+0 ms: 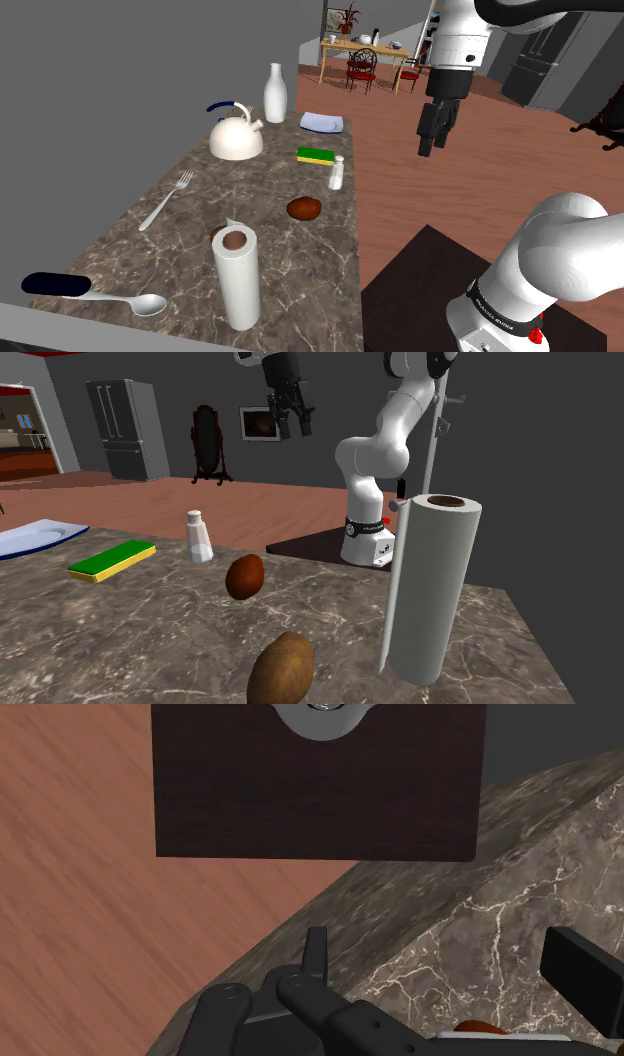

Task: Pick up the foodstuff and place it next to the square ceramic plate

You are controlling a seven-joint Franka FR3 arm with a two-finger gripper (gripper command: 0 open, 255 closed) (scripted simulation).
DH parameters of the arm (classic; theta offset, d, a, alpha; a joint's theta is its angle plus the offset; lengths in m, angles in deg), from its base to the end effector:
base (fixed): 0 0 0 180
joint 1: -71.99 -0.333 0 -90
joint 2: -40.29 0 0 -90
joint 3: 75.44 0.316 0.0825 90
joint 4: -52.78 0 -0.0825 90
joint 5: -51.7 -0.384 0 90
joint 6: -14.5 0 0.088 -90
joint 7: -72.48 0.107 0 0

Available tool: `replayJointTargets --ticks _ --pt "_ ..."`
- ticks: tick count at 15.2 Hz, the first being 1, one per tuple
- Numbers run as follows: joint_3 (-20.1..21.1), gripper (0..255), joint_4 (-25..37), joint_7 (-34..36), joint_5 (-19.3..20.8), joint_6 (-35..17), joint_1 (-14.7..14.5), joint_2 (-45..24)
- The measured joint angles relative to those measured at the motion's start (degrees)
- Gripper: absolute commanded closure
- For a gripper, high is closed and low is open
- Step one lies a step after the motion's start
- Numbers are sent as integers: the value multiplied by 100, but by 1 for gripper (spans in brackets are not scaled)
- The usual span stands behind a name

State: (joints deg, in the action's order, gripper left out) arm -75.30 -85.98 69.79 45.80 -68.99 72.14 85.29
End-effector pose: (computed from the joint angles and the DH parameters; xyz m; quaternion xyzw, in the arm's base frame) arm 0.2910 0.0121 0.5515 -0.9944 -0.0241 0.0882 0.0527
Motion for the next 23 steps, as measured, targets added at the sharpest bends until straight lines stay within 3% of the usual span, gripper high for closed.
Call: replayJointTargets --ticks 3,12,23 --pt "88 0 70 -85 35 -166 -83 -243" --pt "766 0 620 -533 437 -1366 -571 -2053" --pt "1589 0 1859 -629 1563 -2271 -1063 -4427"
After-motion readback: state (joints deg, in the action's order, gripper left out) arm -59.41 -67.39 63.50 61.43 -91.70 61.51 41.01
